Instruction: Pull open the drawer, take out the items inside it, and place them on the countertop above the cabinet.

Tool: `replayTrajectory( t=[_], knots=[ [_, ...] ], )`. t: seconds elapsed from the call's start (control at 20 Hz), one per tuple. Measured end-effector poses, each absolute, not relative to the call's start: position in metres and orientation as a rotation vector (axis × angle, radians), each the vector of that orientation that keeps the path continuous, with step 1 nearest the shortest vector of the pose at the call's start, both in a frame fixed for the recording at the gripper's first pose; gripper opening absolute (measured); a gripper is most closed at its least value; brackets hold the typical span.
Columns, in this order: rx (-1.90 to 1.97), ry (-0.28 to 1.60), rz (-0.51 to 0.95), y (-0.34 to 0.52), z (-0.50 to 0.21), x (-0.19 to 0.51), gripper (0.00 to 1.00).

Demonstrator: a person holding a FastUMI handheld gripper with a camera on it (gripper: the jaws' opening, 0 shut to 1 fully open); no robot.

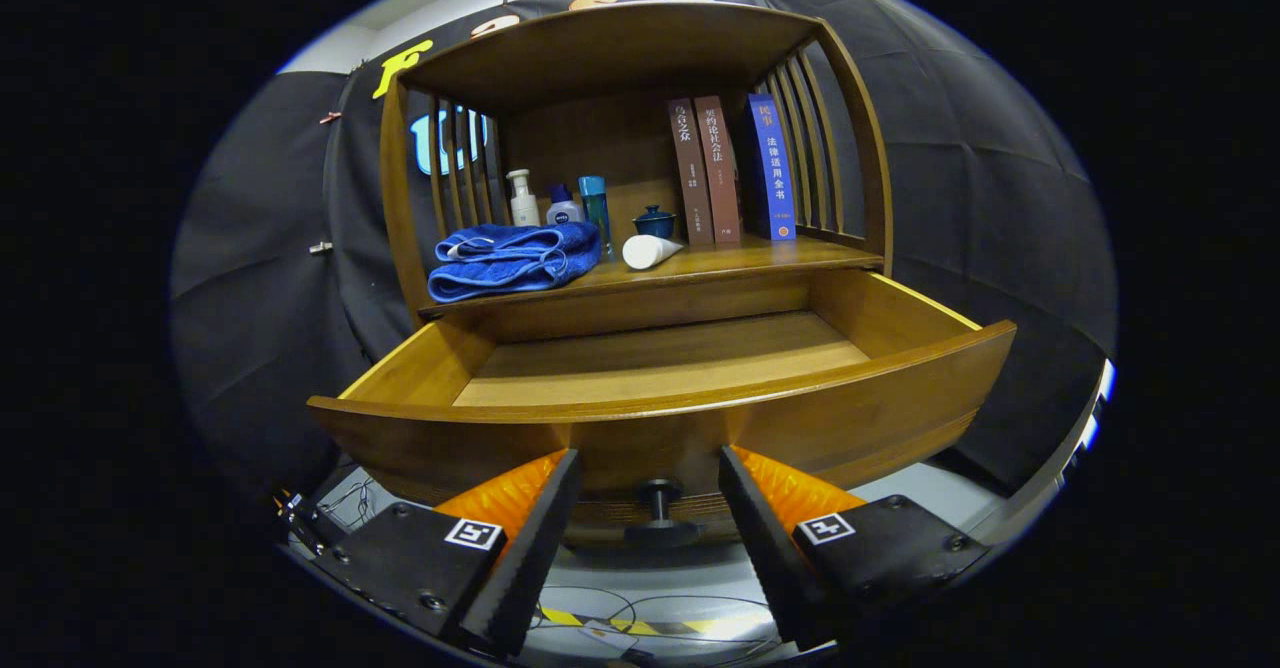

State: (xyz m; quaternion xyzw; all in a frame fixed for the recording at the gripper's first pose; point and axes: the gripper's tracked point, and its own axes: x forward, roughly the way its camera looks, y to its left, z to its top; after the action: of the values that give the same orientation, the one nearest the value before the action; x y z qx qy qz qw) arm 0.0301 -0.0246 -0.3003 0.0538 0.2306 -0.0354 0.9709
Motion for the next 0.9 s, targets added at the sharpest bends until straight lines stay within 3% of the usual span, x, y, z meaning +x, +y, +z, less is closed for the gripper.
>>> replayTrajectory(
  t=[0.45, 0.9],
  knots=[
    [0.101, 0.421, -0.076, -0.028, -0.308, 0.121, 0.92],
    [0.085, 0.411, -0.081, -0.032, -0.317, 0.168, 0.92]
  ],
)
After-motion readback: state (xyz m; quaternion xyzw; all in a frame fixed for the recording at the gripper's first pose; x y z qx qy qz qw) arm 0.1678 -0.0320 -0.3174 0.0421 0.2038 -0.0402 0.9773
